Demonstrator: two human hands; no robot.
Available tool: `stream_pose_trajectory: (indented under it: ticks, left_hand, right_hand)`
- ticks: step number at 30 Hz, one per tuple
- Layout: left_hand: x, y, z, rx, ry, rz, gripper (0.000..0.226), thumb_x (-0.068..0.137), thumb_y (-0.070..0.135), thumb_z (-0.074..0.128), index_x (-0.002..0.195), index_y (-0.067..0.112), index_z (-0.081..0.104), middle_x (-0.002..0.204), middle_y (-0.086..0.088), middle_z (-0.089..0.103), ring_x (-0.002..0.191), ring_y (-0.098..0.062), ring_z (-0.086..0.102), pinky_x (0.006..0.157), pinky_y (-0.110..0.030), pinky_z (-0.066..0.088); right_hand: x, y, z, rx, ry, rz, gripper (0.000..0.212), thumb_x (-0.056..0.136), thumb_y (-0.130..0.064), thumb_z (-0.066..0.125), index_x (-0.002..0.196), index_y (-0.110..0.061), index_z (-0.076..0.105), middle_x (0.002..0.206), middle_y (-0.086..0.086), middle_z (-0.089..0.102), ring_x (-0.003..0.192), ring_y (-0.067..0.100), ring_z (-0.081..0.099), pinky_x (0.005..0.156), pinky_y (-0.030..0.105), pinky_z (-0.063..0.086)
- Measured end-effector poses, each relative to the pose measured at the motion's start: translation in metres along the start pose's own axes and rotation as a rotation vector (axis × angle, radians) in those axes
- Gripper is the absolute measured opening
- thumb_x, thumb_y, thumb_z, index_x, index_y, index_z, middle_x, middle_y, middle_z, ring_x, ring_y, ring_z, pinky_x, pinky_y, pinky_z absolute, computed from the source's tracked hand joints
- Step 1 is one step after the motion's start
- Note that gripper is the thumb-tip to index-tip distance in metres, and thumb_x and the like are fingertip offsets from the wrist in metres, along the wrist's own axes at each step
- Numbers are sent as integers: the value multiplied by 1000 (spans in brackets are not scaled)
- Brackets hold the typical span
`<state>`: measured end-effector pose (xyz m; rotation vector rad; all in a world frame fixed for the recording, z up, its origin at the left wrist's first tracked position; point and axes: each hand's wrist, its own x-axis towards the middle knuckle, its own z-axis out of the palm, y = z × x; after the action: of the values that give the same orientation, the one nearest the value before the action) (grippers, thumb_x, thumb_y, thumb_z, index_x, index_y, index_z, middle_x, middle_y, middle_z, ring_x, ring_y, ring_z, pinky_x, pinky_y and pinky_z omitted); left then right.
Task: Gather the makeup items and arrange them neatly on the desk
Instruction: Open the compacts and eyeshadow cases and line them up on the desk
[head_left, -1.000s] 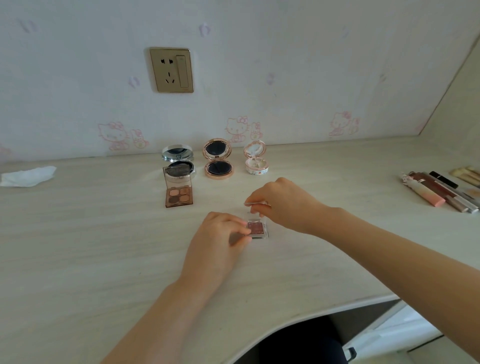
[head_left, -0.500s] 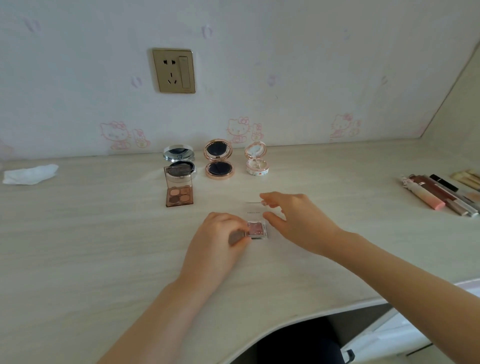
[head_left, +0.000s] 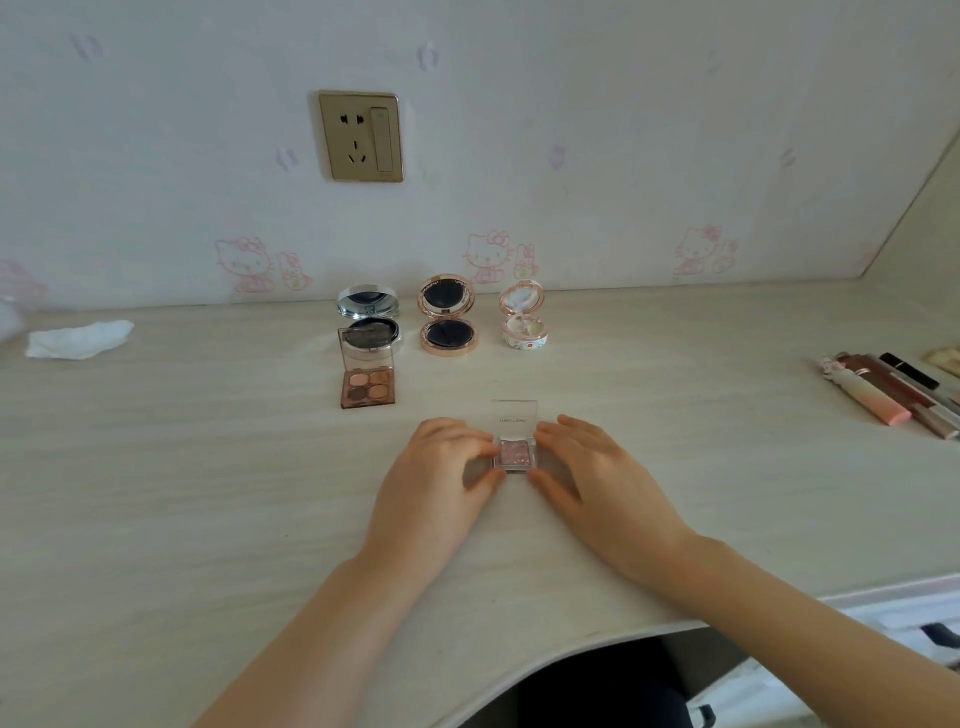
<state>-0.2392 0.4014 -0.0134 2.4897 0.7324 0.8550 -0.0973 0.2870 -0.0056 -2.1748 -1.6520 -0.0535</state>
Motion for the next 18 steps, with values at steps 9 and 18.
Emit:
stream_pose_trajectory:
  ticks: [9, 18]
  left_hand:
    - [22, -12, -5, 204, -15, 31, 18, 89, 21, 62, 103, 19, 72, 105, 8, 71, 112, -13, 55, 85, -26, 46]
    - [48, -35, -8, 386, 12, 10, 22, 92, 20, 57, 104, 10, 73, 108, 4, 72, 124, -21, 50, 101, -32, 39]
  right_hand:
    - [39, 0, 8, 40, -7, 1, 34, 97, -29, 50, 125, -12, 56, 130, 3, 56, 133, 19, 39, 104, 24, 29]
    - [87, -8, 15, 56, -85, 24, 30, 97, -27, 47, 119, -9, 56, 118, 6, 56, 121, 22, 45, 96, 35, 41]
